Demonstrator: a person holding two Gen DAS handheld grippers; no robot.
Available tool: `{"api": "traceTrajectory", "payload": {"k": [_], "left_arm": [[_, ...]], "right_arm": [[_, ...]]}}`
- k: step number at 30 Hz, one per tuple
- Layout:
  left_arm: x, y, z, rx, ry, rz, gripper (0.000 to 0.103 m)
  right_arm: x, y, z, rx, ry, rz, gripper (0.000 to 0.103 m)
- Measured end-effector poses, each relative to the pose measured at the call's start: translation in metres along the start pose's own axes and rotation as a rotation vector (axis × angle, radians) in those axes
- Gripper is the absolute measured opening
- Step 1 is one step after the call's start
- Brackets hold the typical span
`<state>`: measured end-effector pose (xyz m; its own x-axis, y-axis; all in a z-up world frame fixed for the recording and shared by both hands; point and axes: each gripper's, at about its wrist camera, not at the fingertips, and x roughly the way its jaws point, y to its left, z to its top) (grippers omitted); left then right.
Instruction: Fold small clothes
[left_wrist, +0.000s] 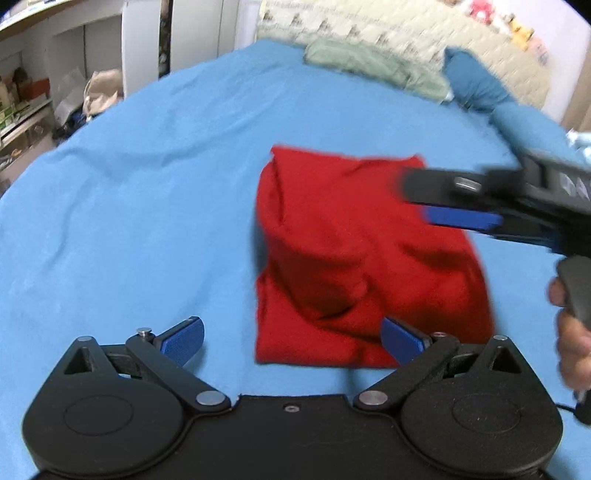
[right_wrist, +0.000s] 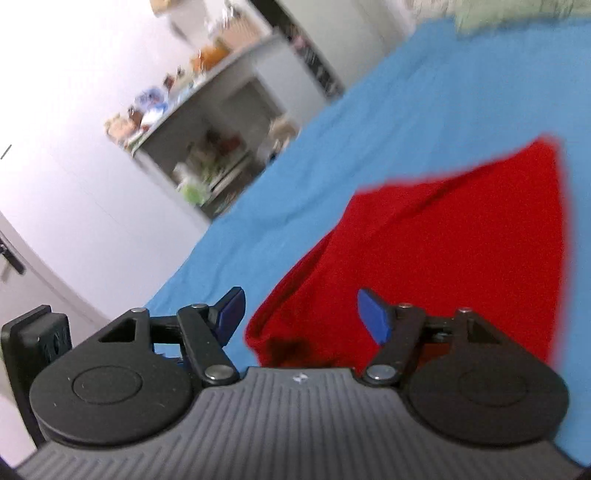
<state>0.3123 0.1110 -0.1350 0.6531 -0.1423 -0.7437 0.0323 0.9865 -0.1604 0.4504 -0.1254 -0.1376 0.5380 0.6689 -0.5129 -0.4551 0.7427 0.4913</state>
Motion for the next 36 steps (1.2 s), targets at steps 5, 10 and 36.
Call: {"api": "traceTrajectory", "payload": {"k": [5, 10, 36], "left_arm": [[-0.012, -0.006, 0.005, -0.002, -0.036, -0.038, 0.103], [0.006, -0.016, 0.008, -0.011, -0.031, -0.026, 0.103], [0.029, 0.008, 0.021, -0.101, -0.057, 0.034, 0.103]], "right_arm": [[-0.064, -0.006, -0.054, -0.145, -0.053, -0.330, 0.095], [-0.049, -0.001, -0.107, -0.183, 0.001, -0.438, 0.093], [-0.019, 0.001, -0.118, -0.274, -0.130, -0.678, 0.069]]}}
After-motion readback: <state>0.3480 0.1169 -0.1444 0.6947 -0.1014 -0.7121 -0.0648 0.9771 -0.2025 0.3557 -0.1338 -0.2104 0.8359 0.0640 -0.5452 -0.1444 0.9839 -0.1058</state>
